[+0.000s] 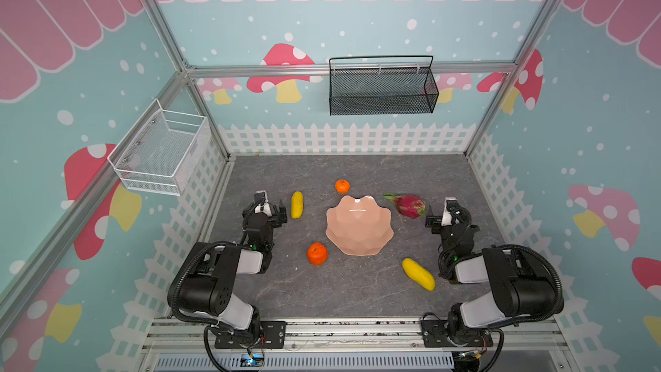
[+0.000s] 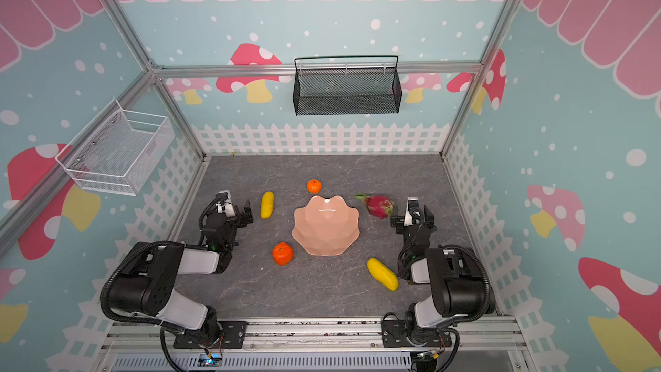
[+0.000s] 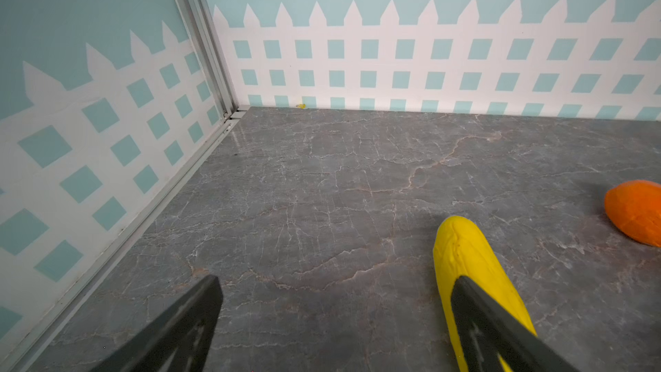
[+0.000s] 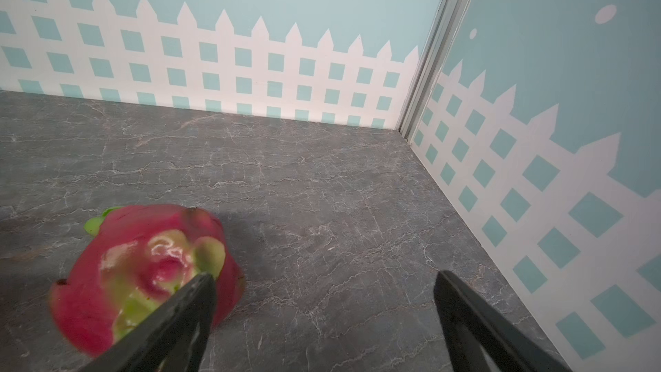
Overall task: Place and organize the fake fruits in the fruit bowl
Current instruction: 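Grasp the pink dragon fruit with the right gripper while the left arm advances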
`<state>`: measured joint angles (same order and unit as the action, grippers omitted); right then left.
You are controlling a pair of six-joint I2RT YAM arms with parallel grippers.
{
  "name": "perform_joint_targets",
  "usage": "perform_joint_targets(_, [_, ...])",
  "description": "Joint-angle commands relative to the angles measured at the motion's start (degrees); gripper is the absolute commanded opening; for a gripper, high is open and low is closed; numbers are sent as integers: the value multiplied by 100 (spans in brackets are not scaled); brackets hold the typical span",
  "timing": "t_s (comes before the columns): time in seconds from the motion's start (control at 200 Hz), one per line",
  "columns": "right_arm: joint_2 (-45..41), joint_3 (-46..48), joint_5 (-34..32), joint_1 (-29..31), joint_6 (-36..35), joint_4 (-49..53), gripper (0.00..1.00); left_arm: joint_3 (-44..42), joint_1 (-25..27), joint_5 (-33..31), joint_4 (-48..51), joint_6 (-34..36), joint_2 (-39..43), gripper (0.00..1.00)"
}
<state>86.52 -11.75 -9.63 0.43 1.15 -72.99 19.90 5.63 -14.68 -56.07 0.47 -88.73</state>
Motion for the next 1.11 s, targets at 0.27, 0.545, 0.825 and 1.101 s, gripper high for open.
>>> perform_joint_targets(0.27, [51,24,-12,4,16,-184,98,251,-282,560,545,-169,66,100])
perform_joint_targets(0.545, [49,37,-13,-3,9,-190,98,251,-282,544,545,-179,66,100])
perform_joint_targets(0.825, [-1763,-206,-348,1,166,1918,98,581,-87,-675,2329,-671,1825,100])
perform_joint_targets(1.101, [-2377,-2043,787,-7,114,5631,98,3225,1337,1572,5717,-219,1773,100])
